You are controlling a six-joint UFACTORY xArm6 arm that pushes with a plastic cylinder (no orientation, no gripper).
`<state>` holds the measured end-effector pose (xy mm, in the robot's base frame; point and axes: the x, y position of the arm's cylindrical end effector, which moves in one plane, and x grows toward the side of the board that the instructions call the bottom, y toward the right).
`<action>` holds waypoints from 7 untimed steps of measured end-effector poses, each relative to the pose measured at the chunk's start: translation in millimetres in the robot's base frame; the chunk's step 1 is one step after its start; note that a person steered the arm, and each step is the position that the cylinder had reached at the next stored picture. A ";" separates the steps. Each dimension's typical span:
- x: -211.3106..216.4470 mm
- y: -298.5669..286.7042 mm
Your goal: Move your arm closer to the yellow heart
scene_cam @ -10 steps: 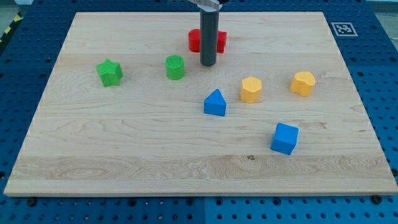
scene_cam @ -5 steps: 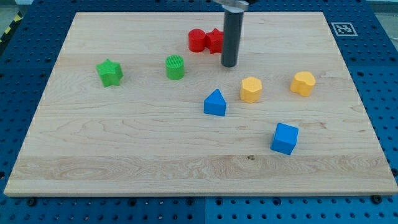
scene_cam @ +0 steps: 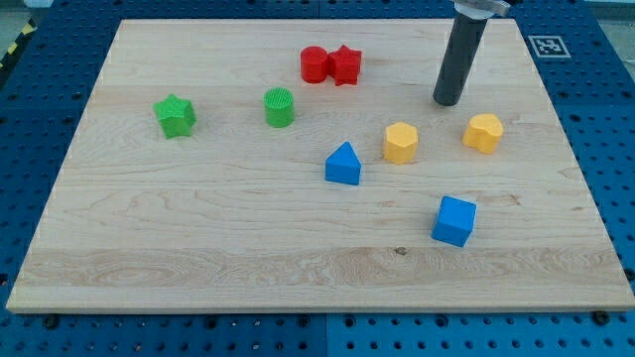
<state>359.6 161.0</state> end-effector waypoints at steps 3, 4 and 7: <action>8.3 48.5; 12.9 62.2; 50.9 87.7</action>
<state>410.5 248.7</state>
